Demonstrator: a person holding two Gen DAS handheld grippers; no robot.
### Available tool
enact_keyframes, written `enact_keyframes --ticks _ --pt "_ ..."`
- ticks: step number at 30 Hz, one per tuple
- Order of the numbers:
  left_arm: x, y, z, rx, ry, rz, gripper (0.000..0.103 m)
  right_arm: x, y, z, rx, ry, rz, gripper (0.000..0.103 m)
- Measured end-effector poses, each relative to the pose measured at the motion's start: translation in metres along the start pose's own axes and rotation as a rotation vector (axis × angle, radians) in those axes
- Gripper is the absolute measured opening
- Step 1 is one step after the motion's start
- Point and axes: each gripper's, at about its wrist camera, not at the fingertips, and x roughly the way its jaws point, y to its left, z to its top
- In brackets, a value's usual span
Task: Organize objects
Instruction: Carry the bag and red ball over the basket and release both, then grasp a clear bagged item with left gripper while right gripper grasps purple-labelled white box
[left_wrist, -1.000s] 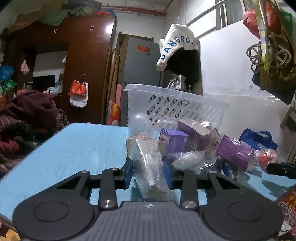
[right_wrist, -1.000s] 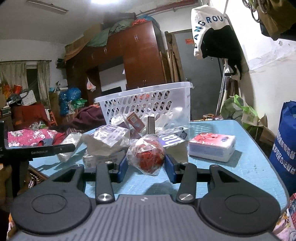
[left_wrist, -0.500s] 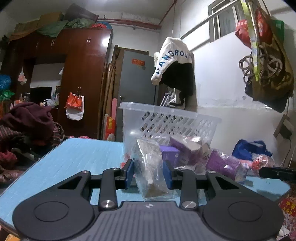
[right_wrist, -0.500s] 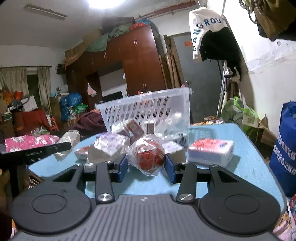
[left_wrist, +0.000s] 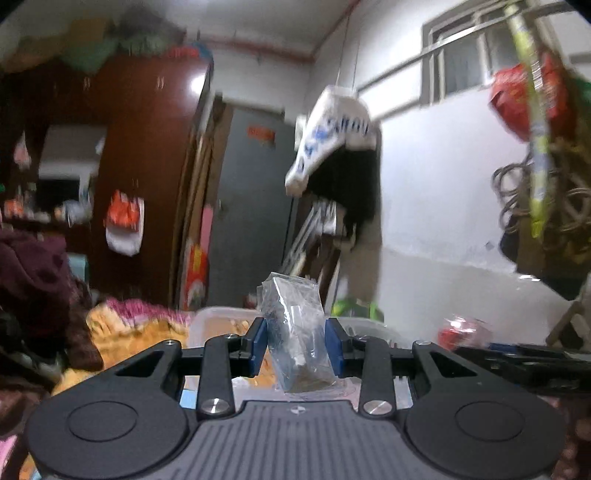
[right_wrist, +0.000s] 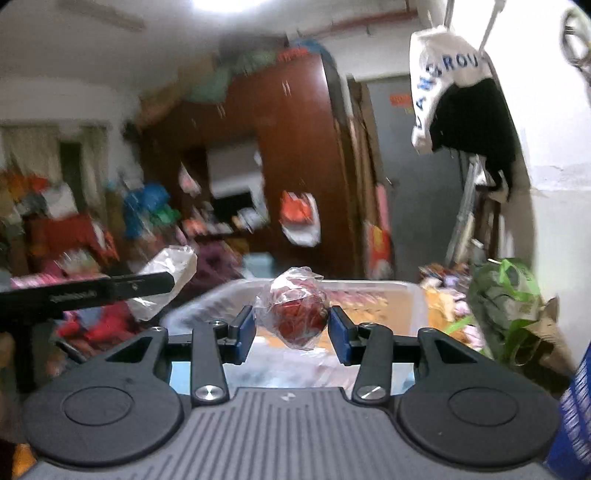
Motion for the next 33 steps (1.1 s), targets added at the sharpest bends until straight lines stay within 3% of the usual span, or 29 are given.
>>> enact_keyframes --ticks 2,6,7,8,9,11,12,15,18,21,25,28,33 --pt "0.03 -0.001 0.007 0.003 0.071 0.012 0.038 0.031 -0.004 0.009 0.003 0.082 -0.003 0.047" --pt "0.065 0.001 0.002 -0.01 0.16 0.022 0.039 0.057 -0.003 0.003 -0.041 0.155 -0.038 0.049" --pt "0.068 0.002 0.0 -0.011 0.163 0.022 0.044 0.057 -0.002 0.0 -0.047 0.15 -0.044 0.056" --pt "0.069 0.004 -0.002 -0.014 0.168 0.025 0.058 0.056 -0.002 -0.002 -0.045 0.139 -0.044 0.07" --pt "0.066 0.006 -0.005 -0.018 0.166 0.026 0.074 0.051 -0.003 -0.003 -0.04 0.124 -0.042 0.079" --pt "0.058 0.006 -0.006 0.0 0.136 0.028 0.077 0.031 -0.003 -0.006 -0.033 0.065 -0.041 0.1" --pt "0.049 0.006 -0.007 0.01 0.111 0.03 0.077 0.019 -0.003 -0.006 -0.034 0.029 -0.037 0.103" --pt "0.01 0.01 -0.02 -0.016 0.06 0.024 0.08 -0.03 -0.005 -0.028 -0.003 -0.047 -0.021 0.103" --pt "-0.039 0.013 -0.059 -0.039 0.034 0.005 0.087 -0.069 -0.008 -0.072 0.035 -0.071 0.02 0.103" --pt "-0.07 0.009 -0.104 -0.05 0.049 -0.018 0.087 -0.098 -0.005 -0.121 0.037 -0.07 -0.054 0.103" --pt "-0.088 -0.007 -0.145 -0.045 0.101 -0.078 0.087 -0.11 -0.012 -0.155 0.075 -0.051 -0.071 0.099" --pt "-0.089 -0.03 -0.143 0.015 0.089 -0.116 0.087 -0.101 -0.016 -0.156 0.064 -0.005 -0.095 0.09" --pt "-0.08 -0.061 -0.141 0.07 0.095 -0.164 0.087 -0.088 -0.013 -0.159 0.035 0.046 -0.098 0.084"
